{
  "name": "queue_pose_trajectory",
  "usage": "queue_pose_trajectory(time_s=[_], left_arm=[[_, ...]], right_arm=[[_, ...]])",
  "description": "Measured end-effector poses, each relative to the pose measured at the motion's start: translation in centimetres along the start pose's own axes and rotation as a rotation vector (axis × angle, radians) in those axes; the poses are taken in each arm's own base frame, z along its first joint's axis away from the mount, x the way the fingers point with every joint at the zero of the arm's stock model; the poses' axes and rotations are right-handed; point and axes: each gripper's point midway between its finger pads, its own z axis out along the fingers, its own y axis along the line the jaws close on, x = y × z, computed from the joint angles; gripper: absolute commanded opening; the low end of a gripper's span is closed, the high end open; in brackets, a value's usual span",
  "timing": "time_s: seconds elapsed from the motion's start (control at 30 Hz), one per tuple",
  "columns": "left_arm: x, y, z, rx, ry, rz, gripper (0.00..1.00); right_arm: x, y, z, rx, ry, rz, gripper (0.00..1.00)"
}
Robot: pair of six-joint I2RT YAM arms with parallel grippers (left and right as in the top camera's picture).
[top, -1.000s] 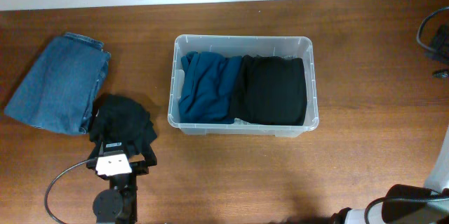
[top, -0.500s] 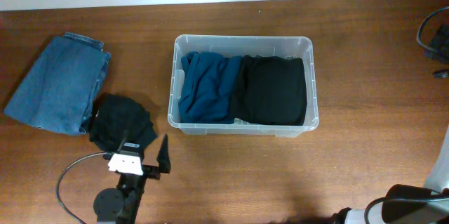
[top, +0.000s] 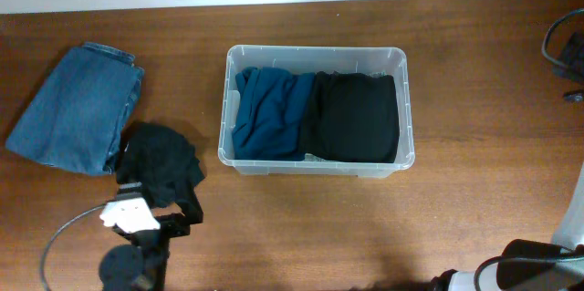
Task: Pack container
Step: 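Move the left gripper down onto the dark sweater and grasp it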
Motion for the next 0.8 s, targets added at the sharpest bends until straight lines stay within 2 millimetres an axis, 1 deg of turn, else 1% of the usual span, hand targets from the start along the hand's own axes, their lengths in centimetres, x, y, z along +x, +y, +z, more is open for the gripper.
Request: queue_pose_trajectory(time_s=[0.03, 0.1, 0.2, 0.3, 0.47, 0.53, 0.6, 0.67, 0.8], left_arm=[[-0.7, 0.1, -0.1, -0.020, 0.015, -0.004, 1.00], [-1.5, 0.3, 0.3, -0.053, 0.071, -0.007, 1.00], [-1.2, 0.5, 1.8, -0.101, 0.208, 0.004, 1.00], [0.0, 0.9, 3.4, -0.157, 0.402, 0.024, 1.00], [0.8, 2.0, 5.9, -0.248, 0.658, 0.031, 1.00], [1.2, 2.5, 7.3, -0.269, 0.729, 0.018, 1.00], [2.0, 2.8, 8.5, -0.270, 0.778, -0.001, 1.00], [3.3, 3.3, 9.1, -0.274, 0.831, -0.022, 1.00], [5.6, 4.6, 9.7, -0.302, 0.919, -0.059, 1.00]], right_arm=[[0.1, 0.0, 0.0, 0.001, 0.003, -0.002, 0.99], [0.1, 0.0, 0.0, 0.000, 0.002, -0.002, 0.98], [0.1, 0.0, 0.0, 0.000, 0.003, -0.002, 0.99], [0.1, 0.0, 0.0, 0.001, 0.002, -0.002, 0.99], [0.0, 0.0, 0.0, 0.003, 0.002, -0.001, 0.99], [0.0, 0.0, 0.0, 0.004, 0.002, -0.001, 0.99], [0.1, 0.0, 0.0, 0.004, 0.002, -0.002, 0.99], [0.0, 0.0, 0.0, 0.004, 0.002, -0.002, 0.99], [0.0, 0.0, 0.0, 0.004, 0.002, -0.002, 0.99]])
